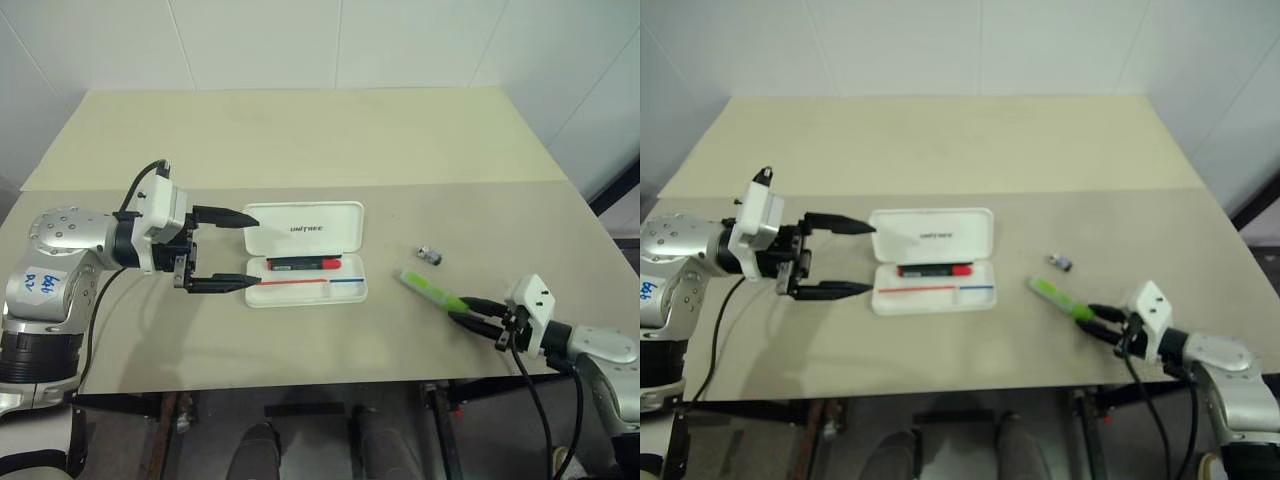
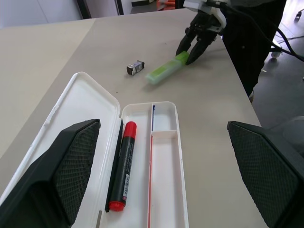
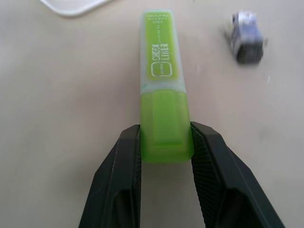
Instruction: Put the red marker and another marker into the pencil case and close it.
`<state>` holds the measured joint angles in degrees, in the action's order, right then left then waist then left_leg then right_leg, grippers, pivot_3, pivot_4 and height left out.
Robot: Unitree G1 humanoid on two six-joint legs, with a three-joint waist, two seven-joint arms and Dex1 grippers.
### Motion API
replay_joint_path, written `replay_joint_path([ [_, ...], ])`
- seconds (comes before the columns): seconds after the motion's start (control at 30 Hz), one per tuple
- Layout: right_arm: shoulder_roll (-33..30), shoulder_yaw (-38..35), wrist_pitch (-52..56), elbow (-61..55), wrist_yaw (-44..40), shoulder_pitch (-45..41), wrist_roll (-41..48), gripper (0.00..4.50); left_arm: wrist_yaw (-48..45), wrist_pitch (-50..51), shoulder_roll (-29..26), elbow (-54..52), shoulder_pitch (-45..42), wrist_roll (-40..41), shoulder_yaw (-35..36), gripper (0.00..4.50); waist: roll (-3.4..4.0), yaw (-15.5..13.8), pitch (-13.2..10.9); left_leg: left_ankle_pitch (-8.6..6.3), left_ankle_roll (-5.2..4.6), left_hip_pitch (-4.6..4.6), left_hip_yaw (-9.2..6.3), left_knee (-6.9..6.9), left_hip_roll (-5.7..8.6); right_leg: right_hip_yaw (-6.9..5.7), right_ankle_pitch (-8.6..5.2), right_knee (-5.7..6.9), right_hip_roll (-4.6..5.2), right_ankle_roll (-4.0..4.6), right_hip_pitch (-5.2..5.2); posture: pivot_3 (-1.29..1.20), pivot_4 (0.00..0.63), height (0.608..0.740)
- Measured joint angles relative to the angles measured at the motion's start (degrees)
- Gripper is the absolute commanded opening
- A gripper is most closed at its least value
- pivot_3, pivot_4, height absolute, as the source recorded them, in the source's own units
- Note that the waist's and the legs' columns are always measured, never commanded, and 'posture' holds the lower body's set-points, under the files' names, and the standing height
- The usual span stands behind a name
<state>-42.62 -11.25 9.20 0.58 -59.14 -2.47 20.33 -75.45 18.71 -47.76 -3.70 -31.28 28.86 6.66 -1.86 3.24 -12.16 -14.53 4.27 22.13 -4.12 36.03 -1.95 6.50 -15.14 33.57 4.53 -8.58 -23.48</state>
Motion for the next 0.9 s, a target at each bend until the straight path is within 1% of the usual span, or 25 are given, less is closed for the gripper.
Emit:
replay_joint_path([
  [0.07,-0.14,0.59,0.98,-1.74,-0.26,-1.93,0.12,1.09,-0.51,-1.01,-0.39,0.05,0.16,-0.26,0.00,4.50,0.01,0.12,-0.01,0.00,0.00,0.00,0.00,0.00,0.00,0.00,0.00,0.01,0.00,0.00,0.00,0.00,0.150,0.740],
  [0.27,-1.69,4.77,5.31,-9.03,-2.77,-11.30,2.23,1.09,-1.67,-5.54,-1.10,2.43,2.06,-1.43,0.25,4.50,0.03,0.04,-0.02,0.00,0.00,-0.01,0.00,0.00,0.00,0.00,0.00,0.05,0.00,0.01,-0.02,0.00,0.150,0.740],
  [0.37,-1.19,8.54,7.46,-10.02,-4.17,-16.07,2.90,1.09,-1.83,-7.79,-1.77,3.44,3.19,-2.29,0.46,4.50,0.03,-0.01,-0.02,0.00,0.00,0.05,0.00,0.00,0.00,0.00,0.00,0.01,0.00,0.00,-0.05,0.00,0.150,0.740],
  [0.5,1.62,13.84,8.27,-9.48,-6.14,-21.50,2.71,1.09,-1.25,-9.54,-3.12,4.85,4.27,-2.79,2.59,4.50,0.03,0.01,-0.02,-0.01,0.01,0.05,0.00,-0.05,0.00,-0.01,0.01,0.12,0.00,-0.02,-0.12,0.00,0.150,0.740],
  [0.6,5.47,18.09,7.89,-7.49,-7.47,-26.29,1.80,1.09,-0.93,-10.39,-4.17,5.92,5.76,-2.97,3.92,4.50,0.04,0.14,-0.03,-0.01,0.01,0.04,0.00,-0.08,-0.01,-0.01,0.05,0.20,0.00,-0.09,-0.17,0.00,0.150,0.740],
  [0.73,8.46,21.96,6.09,-3.97,-9.38,-28.98,0.15,1.09,-0.64,-10.80,-4.52,6.35,7.89,-3.09,4.54,4.50,0.04,0.02,-0.03,-0.02,0.02,0.07,-0.01,-0.12,-0.01,-0.04,0.08,0.27,0.00,-0.17,-0.22,0.00,0.150,0.740],
  [0.9,13.98,27.51,2.54,1.96,-11.25,-33.31,-3.49,1.09,0.70,-10.69,-4.58,4.45,11.22,-3.03,5.53,4.50,0.05,0.15,-0.03,-0.02,0.02,0.06,-0.01,-0.11,-0.01,-0.04,0.11,0.31,0.00,-0.23,-0.24,0.00,0.150,0.740],
])
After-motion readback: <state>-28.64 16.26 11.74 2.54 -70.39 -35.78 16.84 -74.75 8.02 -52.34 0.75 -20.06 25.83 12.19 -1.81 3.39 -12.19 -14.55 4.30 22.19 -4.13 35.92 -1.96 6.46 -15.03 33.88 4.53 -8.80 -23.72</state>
